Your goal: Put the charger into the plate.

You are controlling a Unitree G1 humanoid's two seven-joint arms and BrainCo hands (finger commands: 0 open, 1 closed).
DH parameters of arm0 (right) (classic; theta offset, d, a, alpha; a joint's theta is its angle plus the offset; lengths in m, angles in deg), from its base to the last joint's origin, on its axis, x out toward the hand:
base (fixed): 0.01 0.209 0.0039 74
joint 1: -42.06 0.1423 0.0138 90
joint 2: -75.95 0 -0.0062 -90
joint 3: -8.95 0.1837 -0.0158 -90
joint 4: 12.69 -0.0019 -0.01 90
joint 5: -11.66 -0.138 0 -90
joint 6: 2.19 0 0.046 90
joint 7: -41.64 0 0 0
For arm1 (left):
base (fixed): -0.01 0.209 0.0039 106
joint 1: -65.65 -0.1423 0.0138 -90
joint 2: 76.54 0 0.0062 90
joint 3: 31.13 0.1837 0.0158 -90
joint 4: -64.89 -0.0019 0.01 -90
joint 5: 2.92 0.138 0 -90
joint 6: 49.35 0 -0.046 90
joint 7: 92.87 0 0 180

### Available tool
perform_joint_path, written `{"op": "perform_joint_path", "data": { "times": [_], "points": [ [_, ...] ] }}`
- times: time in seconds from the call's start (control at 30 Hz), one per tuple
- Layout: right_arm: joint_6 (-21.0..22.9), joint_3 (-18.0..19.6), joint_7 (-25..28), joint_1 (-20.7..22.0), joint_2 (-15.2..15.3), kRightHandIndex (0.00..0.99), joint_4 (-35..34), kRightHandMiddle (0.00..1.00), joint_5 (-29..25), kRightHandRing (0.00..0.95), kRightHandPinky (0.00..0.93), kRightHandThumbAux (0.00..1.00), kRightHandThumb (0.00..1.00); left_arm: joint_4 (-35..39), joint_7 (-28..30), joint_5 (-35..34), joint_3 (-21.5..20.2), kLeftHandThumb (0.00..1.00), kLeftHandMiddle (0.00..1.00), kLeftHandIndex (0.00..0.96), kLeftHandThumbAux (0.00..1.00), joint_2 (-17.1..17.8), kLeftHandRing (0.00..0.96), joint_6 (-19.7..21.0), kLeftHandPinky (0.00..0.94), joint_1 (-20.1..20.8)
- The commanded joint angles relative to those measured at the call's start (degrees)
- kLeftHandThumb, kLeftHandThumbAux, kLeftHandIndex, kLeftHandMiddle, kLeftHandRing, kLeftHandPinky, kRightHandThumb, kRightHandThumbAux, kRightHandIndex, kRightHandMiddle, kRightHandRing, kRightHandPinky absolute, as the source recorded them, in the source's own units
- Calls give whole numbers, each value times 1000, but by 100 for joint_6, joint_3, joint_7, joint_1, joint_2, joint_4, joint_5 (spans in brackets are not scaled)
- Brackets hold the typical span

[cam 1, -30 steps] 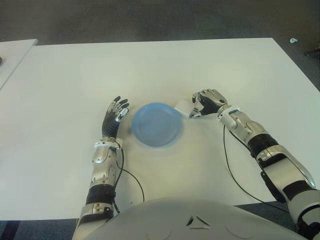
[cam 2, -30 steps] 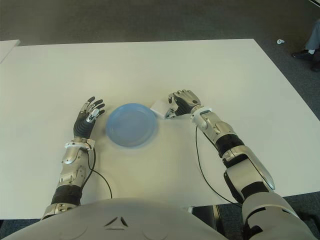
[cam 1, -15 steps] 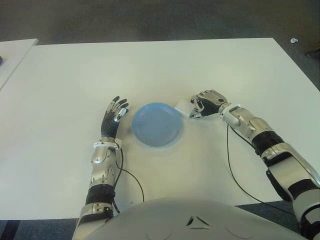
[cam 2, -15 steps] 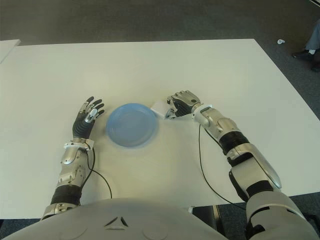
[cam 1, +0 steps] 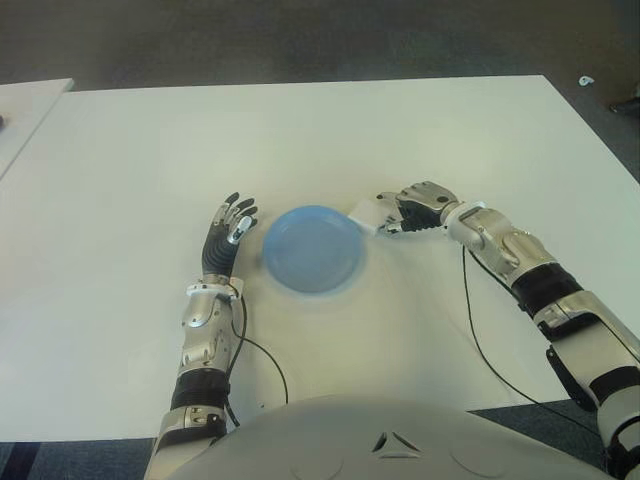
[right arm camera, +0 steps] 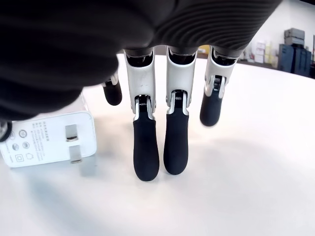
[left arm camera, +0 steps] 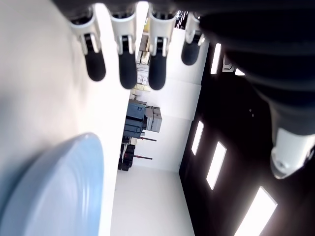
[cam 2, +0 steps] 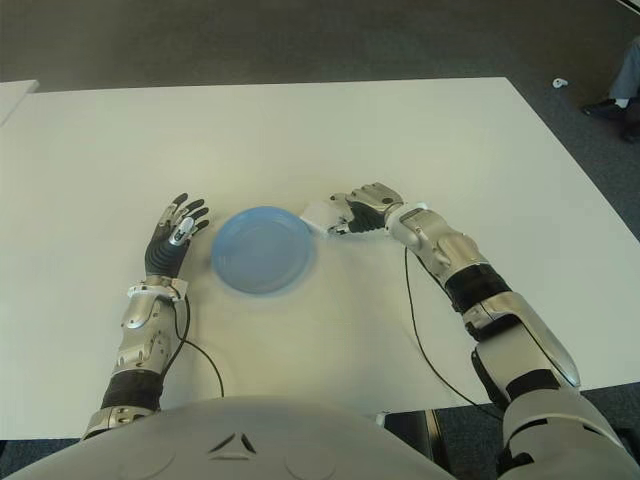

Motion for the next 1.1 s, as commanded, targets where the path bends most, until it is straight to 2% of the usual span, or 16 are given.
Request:
{"op": "perform_joint_path", "data": {
  "times": [0.03,0.33,0.7,1.1],
  "points": [
    [414,146,400,-305,52,0,-481,0,-3,0,0,80,395,-142,121,-72,-31,0,201,113,533,45,200,56,202,-13],
    [892,400,1046,-636,136,0,-1396,0,-6,0,0,78,409,-208,109,-75,-54,0,206,118,528,37,206,32,206,59],
    [1003,544,1411,-790,236,0,-1887,0,7,0,0,82,389,-320,137,-113,-61,0,208,121,527,25,209,-3,216,136],
    [1230,638,1681,-930,201,0,-2279,0,76,0,0,82,375,-327,164,-172,-72,0,213,121,546,47,215,46,216,169]
  ]
}}
